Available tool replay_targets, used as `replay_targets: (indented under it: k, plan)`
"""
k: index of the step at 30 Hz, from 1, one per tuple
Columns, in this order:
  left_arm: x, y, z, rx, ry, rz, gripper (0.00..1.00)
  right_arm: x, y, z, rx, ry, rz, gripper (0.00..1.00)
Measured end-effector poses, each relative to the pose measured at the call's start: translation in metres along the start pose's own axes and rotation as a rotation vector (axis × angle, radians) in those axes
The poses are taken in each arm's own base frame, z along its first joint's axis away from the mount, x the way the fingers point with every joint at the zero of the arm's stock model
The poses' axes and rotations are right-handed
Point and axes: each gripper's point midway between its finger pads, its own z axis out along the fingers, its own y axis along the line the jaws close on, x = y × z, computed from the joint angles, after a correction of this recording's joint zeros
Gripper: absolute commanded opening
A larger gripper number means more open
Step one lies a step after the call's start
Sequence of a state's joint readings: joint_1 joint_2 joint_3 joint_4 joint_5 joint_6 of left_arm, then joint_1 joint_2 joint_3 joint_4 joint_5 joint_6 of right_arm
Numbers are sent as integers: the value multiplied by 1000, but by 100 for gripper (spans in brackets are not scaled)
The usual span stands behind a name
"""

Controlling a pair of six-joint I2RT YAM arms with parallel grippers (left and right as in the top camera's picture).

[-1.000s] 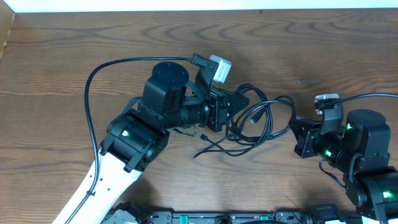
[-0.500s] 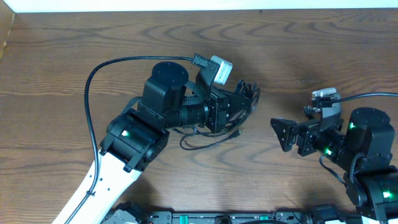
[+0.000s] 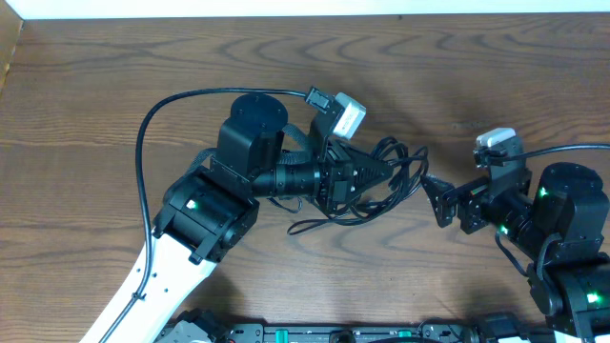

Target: Untangle cables

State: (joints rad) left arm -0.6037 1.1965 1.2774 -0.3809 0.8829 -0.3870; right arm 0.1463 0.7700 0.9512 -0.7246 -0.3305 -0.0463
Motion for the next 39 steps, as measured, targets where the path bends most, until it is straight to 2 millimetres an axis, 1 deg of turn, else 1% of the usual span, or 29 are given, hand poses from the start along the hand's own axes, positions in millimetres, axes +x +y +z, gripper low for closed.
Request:
replay_targets:
  k: [8, 14, 17, 21, 25, 28, 32, 35, 39]
  plan:
    - [-3, -16, -4, 58, -9, 39, 8, -9, 1, 2, -11, -31, -26, 99]
    - [-7, -37, -3, 150, -16, 106, 7, -12, -1, 18, -32, -21, -27, 99]
    - [-5, -42, -4, 173, -7, 106, 7, -11, -5, 26, -27, -7, -23, 99]
    - [-3, -45, -4, 194, 4, 105, 7, -5, -24, 34, 67, 29, 27, 99]
    - [-3, -47, -5, 200, 6, 107, 7, 12, -50, 37, 210, 97, 135, 99]
    - [-4, -52, -9, 206, -3, 122, 7, 27, -67, 38, 288, 150, 203, 99]
    - [-7, -61, -21, 208, -33, 151, 7, 42, -85, 35, 359, 201, 282, 99]
    - [-14, -62, -36, 187, -77, 171, 8, 53, -98, 30, 407, 236, 327, 99]
    - [-24, -61, -55, 152, -135, 195, 8, 61, -107, 26, 437, 257, 361, 99]
